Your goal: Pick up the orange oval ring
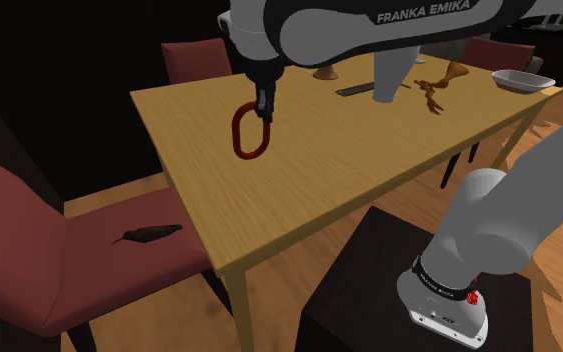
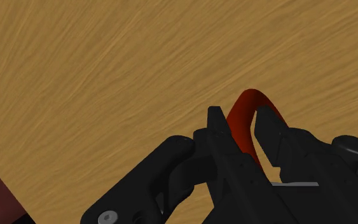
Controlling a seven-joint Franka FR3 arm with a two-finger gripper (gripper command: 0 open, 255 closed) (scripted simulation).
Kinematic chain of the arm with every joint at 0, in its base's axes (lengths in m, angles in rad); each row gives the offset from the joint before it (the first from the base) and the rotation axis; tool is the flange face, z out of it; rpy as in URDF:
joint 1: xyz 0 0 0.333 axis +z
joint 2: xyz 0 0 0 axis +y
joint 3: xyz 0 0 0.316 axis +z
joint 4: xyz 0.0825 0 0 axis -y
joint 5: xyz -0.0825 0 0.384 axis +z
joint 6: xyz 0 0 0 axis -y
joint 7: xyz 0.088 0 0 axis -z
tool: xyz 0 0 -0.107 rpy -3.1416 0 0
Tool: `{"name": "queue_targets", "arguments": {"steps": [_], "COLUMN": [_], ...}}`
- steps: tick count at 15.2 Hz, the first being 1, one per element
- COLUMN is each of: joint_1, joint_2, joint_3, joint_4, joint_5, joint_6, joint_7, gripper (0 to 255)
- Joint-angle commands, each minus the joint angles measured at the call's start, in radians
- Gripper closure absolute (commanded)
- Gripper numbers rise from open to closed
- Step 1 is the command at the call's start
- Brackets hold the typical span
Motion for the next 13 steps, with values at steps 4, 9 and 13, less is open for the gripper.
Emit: {"name": "queue_targets", "arguments": {"steps": [4,9,13], "joint_1": [-0.002,-0.004,-0.005], "joint_2": [0.007,0.022,0.031], "joint_3": [0.001,0.004,0.006], "joint_4": [0.074,0.155,0.192], "joint_5": [0.002,0.0,-0.001], "joint_6": [-0.063,-0.127,-0.154], "joint_7": [-0.021,-0.041,-0.049], "gripper": [255,255,255]}}
